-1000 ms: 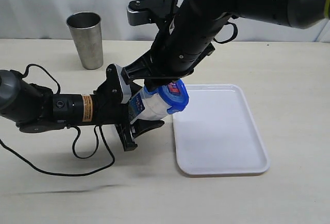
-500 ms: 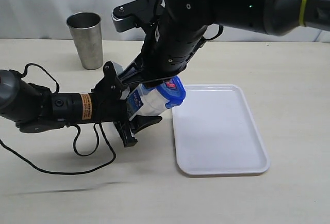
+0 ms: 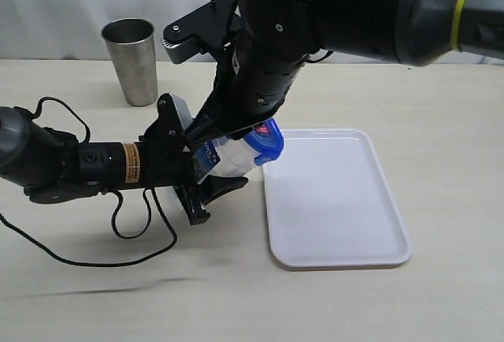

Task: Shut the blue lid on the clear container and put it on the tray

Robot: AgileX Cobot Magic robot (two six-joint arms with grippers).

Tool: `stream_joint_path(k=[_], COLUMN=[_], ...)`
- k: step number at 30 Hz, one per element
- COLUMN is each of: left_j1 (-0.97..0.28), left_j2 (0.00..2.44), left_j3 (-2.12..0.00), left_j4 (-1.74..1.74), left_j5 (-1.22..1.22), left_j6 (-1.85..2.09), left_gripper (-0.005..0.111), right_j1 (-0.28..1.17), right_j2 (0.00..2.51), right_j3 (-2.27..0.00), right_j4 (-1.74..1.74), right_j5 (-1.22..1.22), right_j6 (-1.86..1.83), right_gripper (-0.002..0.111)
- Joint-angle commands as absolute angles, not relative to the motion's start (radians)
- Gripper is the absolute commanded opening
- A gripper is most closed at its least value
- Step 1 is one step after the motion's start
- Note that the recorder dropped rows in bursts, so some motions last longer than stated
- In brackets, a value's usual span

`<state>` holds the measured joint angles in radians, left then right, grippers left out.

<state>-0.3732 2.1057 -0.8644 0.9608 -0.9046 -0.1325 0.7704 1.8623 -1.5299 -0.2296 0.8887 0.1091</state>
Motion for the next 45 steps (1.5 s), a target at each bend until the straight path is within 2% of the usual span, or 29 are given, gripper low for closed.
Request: stream_joint_path(k=[1,12,19,25,38,45], left_j1=[-0.384,-0.384,-0.384,-0.384,-0.384,-0.384], left_j2=[2.103,2.103,2.103,2.103,2.103,2.103], left_j3=[-0.864,-0.864,-0.862,-0.862,-0.862,-0.862], left_j4=[1.017,1.024,1.062,1.064,1.029,0.961], left_j5=[-0.982,-1.052,-1.175,-1.221,-1.221,-1.221], left_j6=[-0.128,-0.128,-0.159,-0.165,-0.180,-0.180], left_gripper=[0.000,0.000,0.000,0.000,0.000,0.000], right_j1=[0.782,0.782,0.782,0.782,0.782,0.782], right_j2=[1.807,1.530,1.307,1.126,0.877,0.737], right_j3=[-1.512,-1.412,-1.251,-1.076,-0.708,-0.621], right_j4=[-0.164,-0.139,-0.139,-0.139,-0.083,-0.056], right_j5=[0.865,0.891,0.863,0.736,0.261,0.197], right_j6=[0.045,0.000,0.000,0.000,0.061,0.070], right_gripper=[0.043,0.043,0.023,0.005,0.005,0.005])
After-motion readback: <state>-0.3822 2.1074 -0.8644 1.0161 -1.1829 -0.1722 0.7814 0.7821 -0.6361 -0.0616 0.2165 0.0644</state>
